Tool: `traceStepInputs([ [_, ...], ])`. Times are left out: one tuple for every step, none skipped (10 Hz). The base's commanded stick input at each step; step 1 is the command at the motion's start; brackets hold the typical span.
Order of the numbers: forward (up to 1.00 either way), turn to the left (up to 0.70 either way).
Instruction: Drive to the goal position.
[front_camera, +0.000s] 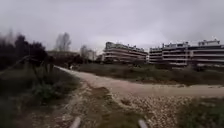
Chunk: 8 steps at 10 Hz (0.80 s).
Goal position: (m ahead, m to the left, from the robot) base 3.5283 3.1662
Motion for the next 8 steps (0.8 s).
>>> traceStepInputs([
  [0.5,0.0],
  [0.5,0.0],
  [0.5,0.0],
  [0.5,0.0],
  [0.5,0.0],
  [0.5,0.0],
  [0.5,0.0],
  [0.5,0.0],
])
